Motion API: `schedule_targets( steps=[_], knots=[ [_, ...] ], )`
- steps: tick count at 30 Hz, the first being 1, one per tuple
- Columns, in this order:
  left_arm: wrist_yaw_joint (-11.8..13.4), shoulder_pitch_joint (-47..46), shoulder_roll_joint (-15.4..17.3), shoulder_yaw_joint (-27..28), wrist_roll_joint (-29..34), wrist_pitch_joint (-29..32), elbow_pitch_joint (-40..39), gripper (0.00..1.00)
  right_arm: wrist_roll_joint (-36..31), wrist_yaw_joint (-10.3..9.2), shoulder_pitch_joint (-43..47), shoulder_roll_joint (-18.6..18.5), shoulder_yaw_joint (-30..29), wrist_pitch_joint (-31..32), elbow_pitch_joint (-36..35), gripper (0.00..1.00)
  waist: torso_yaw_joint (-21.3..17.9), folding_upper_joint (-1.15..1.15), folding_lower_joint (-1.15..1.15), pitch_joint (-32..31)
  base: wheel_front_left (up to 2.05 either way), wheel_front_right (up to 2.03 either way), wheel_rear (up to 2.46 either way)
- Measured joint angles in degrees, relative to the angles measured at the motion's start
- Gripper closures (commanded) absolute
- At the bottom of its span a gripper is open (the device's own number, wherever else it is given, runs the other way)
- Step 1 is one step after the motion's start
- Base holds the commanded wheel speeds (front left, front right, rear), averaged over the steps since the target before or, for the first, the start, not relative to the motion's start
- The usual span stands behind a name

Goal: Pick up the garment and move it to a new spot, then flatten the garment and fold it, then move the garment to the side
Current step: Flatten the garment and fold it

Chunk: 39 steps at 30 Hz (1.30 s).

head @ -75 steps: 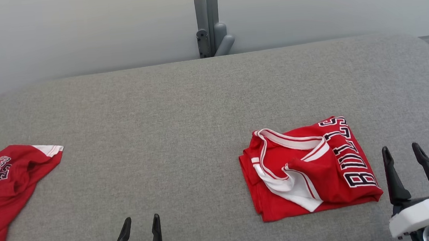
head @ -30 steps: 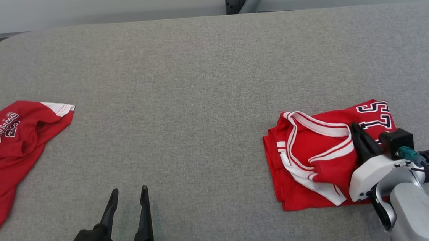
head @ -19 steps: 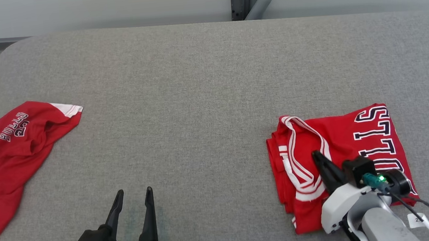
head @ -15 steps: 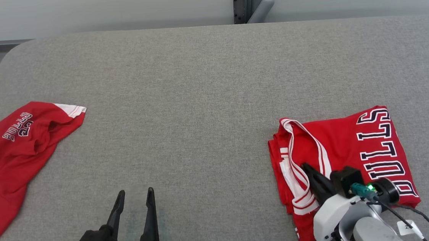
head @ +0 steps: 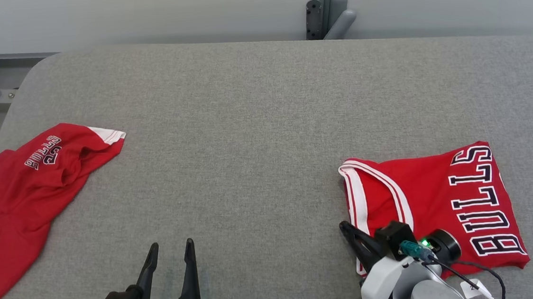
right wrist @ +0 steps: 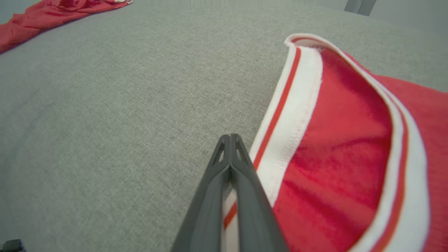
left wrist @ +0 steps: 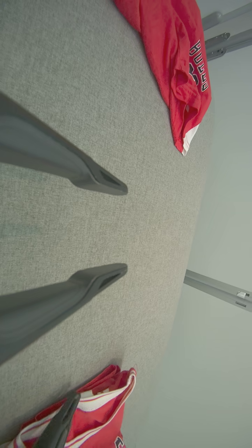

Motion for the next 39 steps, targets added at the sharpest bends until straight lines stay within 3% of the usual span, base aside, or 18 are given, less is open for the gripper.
schedule_targets(
  steps=[8, 17, 19, 21, 23, 31, 39],
  knots=[
    [0.6, 1.7, 0.0, 1.0, -0.7, 0.0, -0.9, 0.00, 0.4, 0.00, 1.5, 0.2, -2.6, 0.0, -9.4, 1.00, -0.5, 0.00, 0.00, -2.1, 0.00, 0.00, 0.00],
    [1.0, 4.2, 0.0, 4.3, -0.6, 0.0, -1.9, 0.00, -0.5, 0.00, 10.5, -3.2, -12.5, 0.0, -24.0, 1.00, -3.2, 0.00, 0.00, -4.9, 0.00, 0.00, 0.00],
    [1.0, 4.5, 0.0, 5.3, -0.4, 0.0, -2.1, 0.00, -0.9, 0.00, 12.4, -3.9, -15.3, 0.0, -26.1, 0.73, -3.9, 0.00, 0.00, -5.3, 0.00, 0.00, 0.00],
    [1.0, 4.5, 0.0, 5.9, -0.3, 0.0, -2.4, 0.00, -1.2, 0.00, 14.0, -4.4, -18.5, 0.0, -27.6, 0.55, -4.7, 0.00, 0.00, -5.7, 0.00, 0.00, 0.00],
    [1.0, 4.6, 0.0, 6.5, 0.2, 0.0, -2.7, 0.00, -1.5, 0.00, 15.6, -4.6, -21.9, 0.0, -28.6, 0.02, -5.4, 0.00, 0.00, -6.0, 0.00, 0.00, 0.00],
    [1.0, 4.8, 0.0, 7.5, 1.2, 0.0, -2.8, 0.00, -2.5, 0.00, 19.6, -4.0, -33.3, 0.0, -28.5, 0.00, -7.0, 0.00, 0.00, -7.1, 0.00, 0.00, 0.00],
    [-0.1, 6.3, 0.0, 7.5, 2.2, 0.0, -1.8, 0.00, -3.8, 0.00, 22.6, -2.4, -38.3, 0.0, -24.3, 0.00, -7.9, 0.00, 0.00, -8.4, 0.00, 0.00, 0.00]
  ],
)
